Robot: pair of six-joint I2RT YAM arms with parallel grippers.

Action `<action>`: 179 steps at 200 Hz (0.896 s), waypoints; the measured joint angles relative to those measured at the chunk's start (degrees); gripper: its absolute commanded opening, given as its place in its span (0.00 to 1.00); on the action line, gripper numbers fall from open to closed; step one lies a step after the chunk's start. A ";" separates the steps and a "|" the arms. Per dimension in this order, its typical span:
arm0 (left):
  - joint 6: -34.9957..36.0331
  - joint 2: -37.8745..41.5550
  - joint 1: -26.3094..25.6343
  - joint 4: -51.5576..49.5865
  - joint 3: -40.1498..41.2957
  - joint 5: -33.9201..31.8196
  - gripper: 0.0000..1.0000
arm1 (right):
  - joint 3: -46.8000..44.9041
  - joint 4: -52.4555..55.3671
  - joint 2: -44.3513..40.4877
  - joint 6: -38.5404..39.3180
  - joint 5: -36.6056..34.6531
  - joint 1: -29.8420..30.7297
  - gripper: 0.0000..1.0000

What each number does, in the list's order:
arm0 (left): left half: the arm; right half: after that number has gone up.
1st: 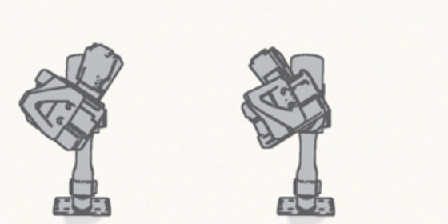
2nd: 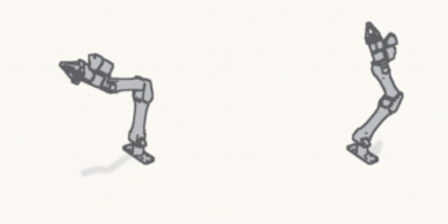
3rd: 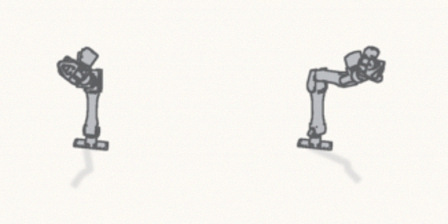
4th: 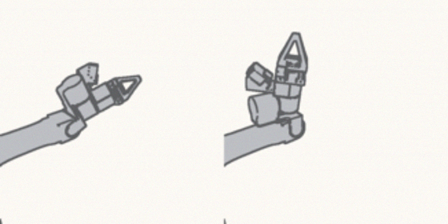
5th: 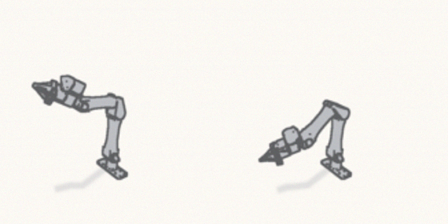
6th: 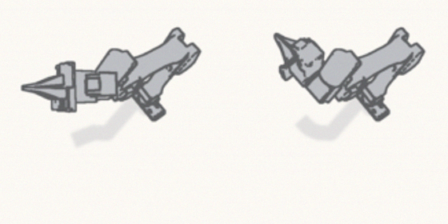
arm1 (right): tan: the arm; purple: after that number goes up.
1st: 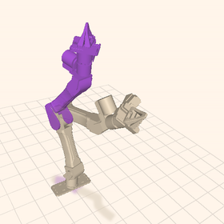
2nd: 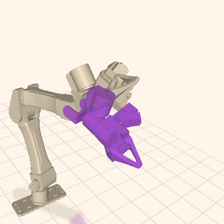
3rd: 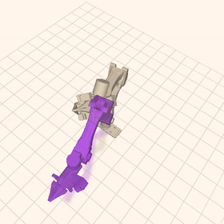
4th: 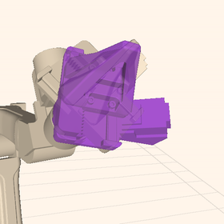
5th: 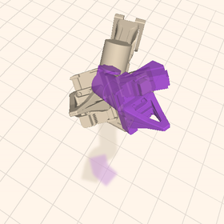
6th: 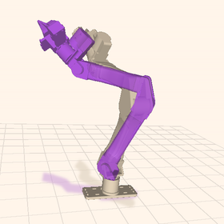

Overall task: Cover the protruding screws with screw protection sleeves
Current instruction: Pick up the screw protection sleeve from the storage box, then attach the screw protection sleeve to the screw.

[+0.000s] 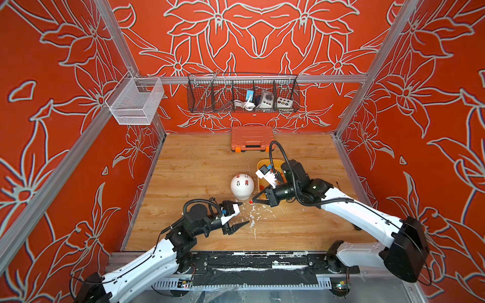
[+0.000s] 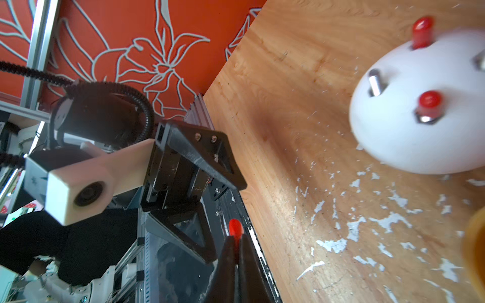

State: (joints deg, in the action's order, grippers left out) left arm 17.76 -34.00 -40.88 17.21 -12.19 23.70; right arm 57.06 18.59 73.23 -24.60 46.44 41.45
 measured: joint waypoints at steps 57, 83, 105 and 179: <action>-2.32 6.16 0.00 -0.48 1.90 -15.10 0.86 | 21.53 13.57 11.63 10.67 -17.27 -3.52 0.00; -3.96 7.52 0.02 -0.90 2.99 -19.12 0.87 | 33.05 19.80 21.07 16.46 -21.97 -3.52 0.00; -4.81 6.54 0.07 -1.14 3.02 -19.78 0.90 | 41.94 24.81 28.70 21.20 -24.59 -3.52 0.00; -7.37 -1.49 4.24 -1.68 1.81 -17.79 0.88 | 63.95 39.32 44.24 32.98 -24.28 -3.52 0.00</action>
State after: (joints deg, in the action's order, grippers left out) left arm 10.39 -35.48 -36.64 15.53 -10.37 5.91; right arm 121.01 57.91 117.47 8.38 22.15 37.93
